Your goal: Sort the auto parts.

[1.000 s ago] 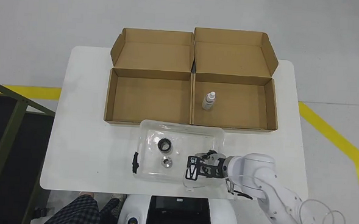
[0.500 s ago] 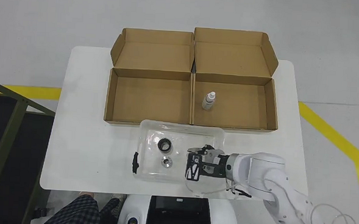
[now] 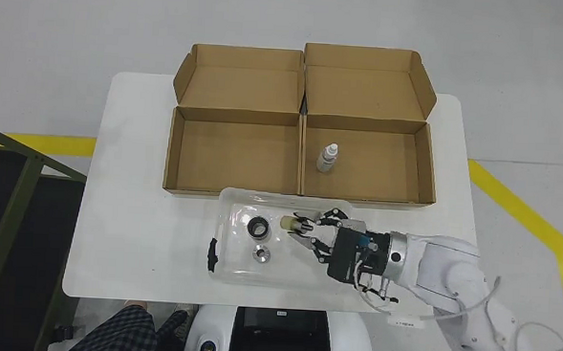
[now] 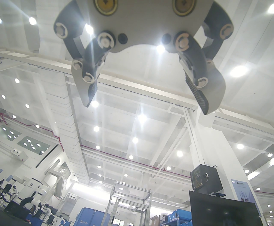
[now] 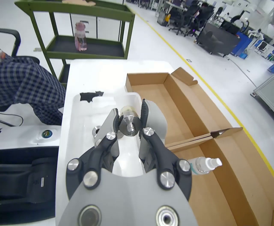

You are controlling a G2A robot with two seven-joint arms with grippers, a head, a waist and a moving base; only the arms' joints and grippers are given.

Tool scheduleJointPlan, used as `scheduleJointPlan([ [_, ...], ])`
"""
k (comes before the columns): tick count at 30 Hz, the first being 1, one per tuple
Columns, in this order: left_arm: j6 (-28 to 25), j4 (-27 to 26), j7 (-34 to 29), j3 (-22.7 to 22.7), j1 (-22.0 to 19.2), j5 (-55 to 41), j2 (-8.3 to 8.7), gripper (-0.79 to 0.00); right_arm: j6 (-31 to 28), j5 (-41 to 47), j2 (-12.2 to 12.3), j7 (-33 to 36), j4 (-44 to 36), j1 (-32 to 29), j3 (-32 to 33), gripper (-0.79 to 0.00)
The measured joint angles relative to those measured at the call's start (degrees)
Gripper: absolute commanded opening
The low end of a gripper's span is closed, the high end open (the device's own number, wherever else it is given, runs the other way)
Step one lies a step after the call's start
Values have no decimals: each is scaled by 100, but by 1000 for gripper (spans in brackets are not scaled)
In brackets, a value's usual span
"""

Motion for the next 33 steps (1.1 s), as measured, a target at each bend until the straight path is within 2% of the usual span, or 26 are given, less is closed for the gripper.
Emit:
scheduleJointPlan([
  [12, 0, 0, 0, 0, 0, 0, 0, 0, 376, 695, -24, -1070, 199, -82, 307, -785],
  [21, 0, 0, 0, 0, 0, 0, 0, 0, -307, 1835, -49, -1981, 692, 22, 342, -785],
  [33, 0, 0, 0, 0, 0, 0, 0, 0, -539, 2503, -62, -2068, 788, 24, 491, -785],
])
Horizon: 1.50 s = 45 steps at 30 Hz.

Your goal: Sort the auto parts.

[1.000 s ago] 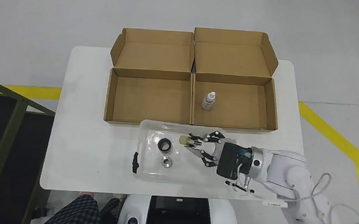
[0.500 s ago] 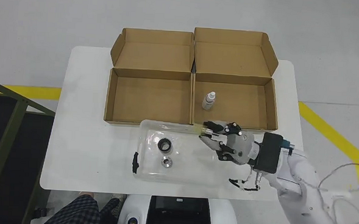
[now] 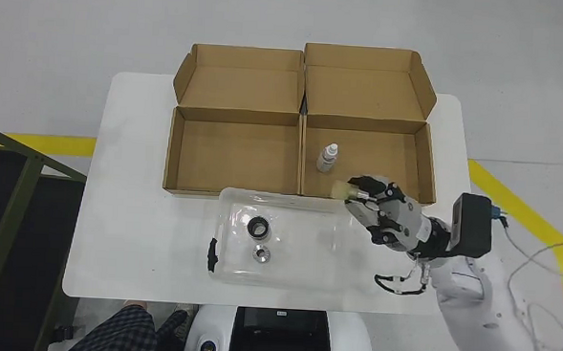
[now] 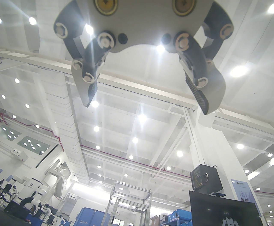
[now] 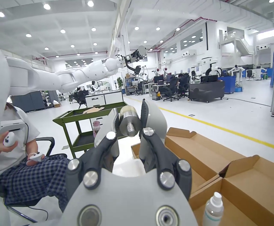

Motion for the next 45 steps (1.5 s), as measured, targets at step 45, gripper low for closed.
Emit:
scheduleJointPlan([
  [45, 0, 0, 0, 0, 0, 0, 0, 0, 704, -464, 13, 1878, 503, 77, 236, -785],
])
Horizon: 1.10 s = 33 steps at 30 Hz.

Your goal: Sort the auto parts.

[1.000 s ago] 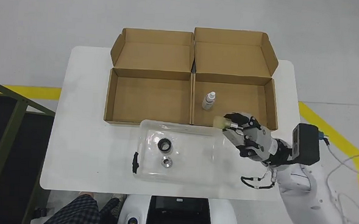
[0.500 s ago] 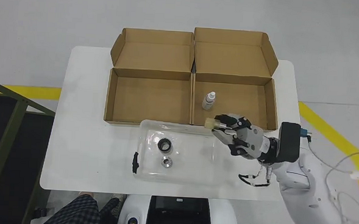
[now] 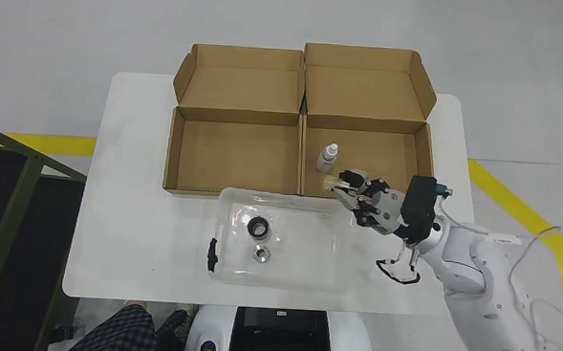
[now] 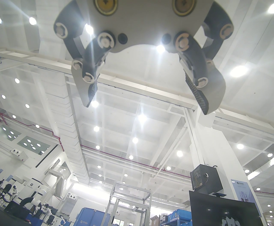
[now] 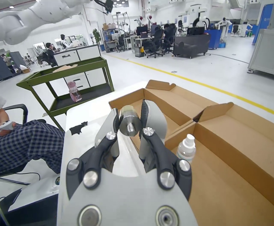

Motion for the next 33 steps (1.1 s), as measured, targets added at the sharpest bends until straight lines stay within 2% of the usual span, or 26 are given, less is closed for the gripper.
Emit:
scheduleJointPlan([
  [7, 0, 0, 0, 0, 0, 0, 0, 0, 324, -77, 33, 502, 94, 4, 157, -785],
  [17, 0, 0, 0, 0, 0, 0, 0, 0, 912, -321, 56, 1475, 361, 435, 154, -785],
  [33, 0, 0, 0, 0, 0, 0, 0, 0, 1336, -349, -23, 2374, 1082, 1314, -506, -785],
])
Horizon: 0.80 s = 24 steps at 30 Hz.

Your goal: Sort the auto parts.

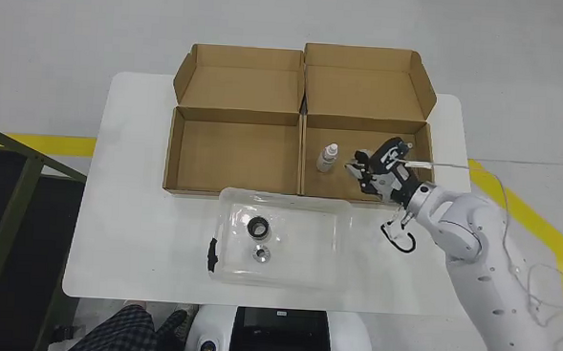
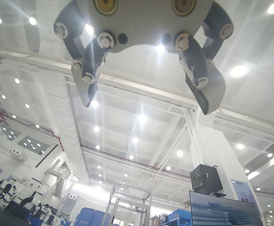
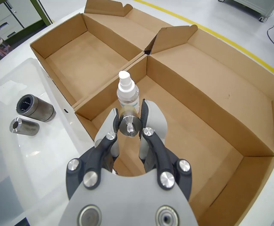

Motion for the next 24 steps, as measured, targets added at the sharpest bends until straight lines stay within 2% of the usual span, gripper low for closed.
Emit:
scheduleJointPlan([
  [9, 0, 0, 0, 0, 0, 0, 0, 0, 213, -192, -43, 310, 515, 429, -270, -785],
  [17, 0, 0, 0, 0, 0, 0, 0, 0, 96, -269, -46, 501, 798, 562, -385, -785],
  [24, 0, 0, 0, 0, 0, 0, 0, 0, 297, -575, -65, 790, 935, 749, -546, -785],
])
